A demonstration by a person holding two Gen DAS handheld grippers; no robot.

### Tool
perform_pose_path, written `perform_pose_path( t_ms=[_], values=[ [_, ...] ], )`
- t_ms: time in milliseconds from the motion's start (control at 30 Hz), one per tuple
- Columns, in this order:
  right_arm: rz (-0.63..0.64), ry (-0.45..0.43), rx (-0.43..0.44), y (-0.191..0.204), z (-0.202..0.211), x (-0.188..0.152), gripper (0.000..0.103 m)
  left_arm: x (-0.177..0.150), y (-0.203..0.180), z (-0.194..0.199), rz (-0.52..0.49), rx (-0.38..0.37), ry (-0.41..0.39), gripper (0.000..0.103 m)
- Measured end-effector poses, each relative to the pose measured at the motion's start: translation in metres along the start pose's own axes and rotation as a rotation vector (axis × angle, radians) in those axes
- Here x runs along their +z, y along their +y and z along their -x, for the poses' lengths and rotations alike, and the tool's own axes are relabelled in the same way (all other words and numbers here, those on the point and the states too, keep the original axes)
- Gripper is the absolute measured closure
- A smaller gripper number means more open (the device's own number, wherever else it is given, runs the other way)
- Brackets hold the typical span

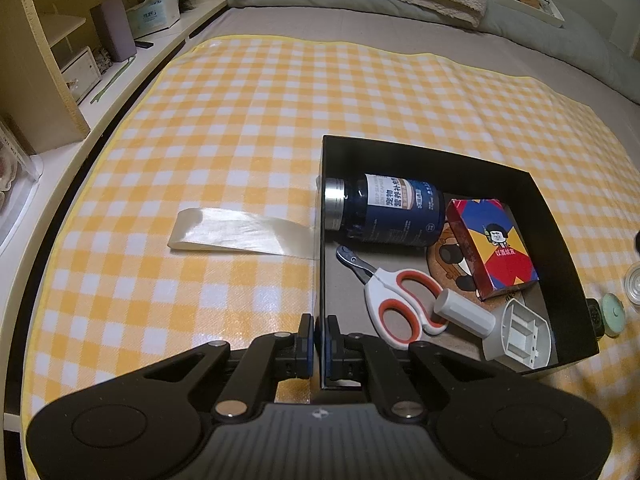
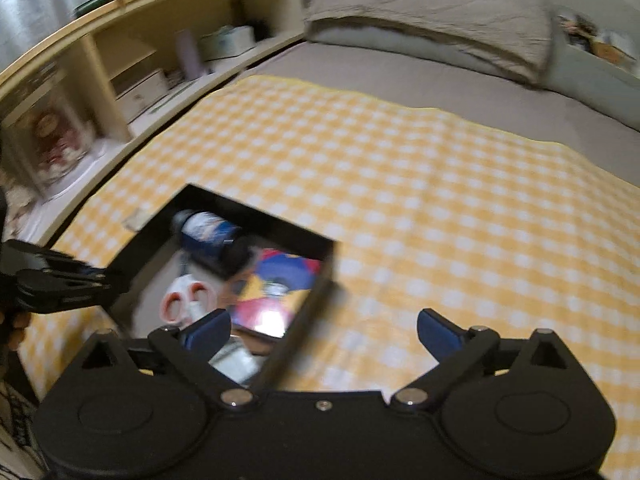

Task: Organize rigid objects
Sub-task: 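Grasp the clear suction cup with the right gripper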

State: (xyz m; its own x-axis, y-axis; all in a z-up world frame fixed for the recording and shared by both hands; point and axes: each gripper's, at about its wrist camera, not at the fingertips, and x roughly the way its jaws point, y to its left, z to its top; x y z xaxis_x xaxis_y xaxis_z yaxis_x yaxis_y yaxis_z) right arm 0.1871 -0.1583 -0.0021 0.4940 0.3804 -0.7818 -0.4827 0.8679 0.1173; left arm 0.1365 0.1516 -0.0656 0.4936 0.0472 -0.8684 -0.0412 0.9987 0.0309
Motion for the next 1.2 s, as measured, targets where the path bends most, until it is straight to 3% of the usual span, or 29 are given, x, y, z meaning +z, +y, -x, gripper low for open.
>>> perform_pose_path(
  t_ms=[167,367,633,700,800,833,1033,1100,1200],
  values=[
    [-0.085,-0.006,-0.103,-0.039,0.01,-0.015,0.0,-0.001,0.0,0.0,-0.002,0.004,0.001,0.097],
    [-0.267,0.066,-0.263,-0.092,0.007,-0.039,0.0,-0.002,-0.001,0.0,-0.002,0.009,0.005,0.097],
    [-0.432,0.173,-0.339,-0.132,-0.008,-0.066,0.001,-0.001,-0.003,-0.001,-0.005,0.022,0.008,0.097],
    [-0.468,0.196,-0.341,-0.136,-0.012,-0.069,0.019,-0.001,-0.003,-0.001,-0.005,0.022,0.007,0.097],
    [-0.476,0.21,-0.338,-0.138,-0.015,-0.072,0.034,-0.001,-0.003,-0.001,-0.004,0.021,0.008,0.097],
    [-0.464,0.213,-0.342,-0.139,-0.017,-0.071,0.036,-0.001,-0.003,-0.001,-0.005,0.021,0.008,0.097],
    [-0.357,0.256,-0.343,-0.131,-0.022,-0.065,0.069,-0.001,-0.003,-0.001,-0.005,0.019,0.007,0.097],
    [-0.323,0.272,-0.342,-0.126,-0.023,-0.065,0.086,-0.001,-0.004,-0.001,-0.006,0.02,0.007,0.097],
    [-0.307,0.263,-0.347,-0.119,-0.023,-0.064,0.094,-0.001,-0.003,-0.001,-0.006,0.022,0.007,0.098]
  ],
)
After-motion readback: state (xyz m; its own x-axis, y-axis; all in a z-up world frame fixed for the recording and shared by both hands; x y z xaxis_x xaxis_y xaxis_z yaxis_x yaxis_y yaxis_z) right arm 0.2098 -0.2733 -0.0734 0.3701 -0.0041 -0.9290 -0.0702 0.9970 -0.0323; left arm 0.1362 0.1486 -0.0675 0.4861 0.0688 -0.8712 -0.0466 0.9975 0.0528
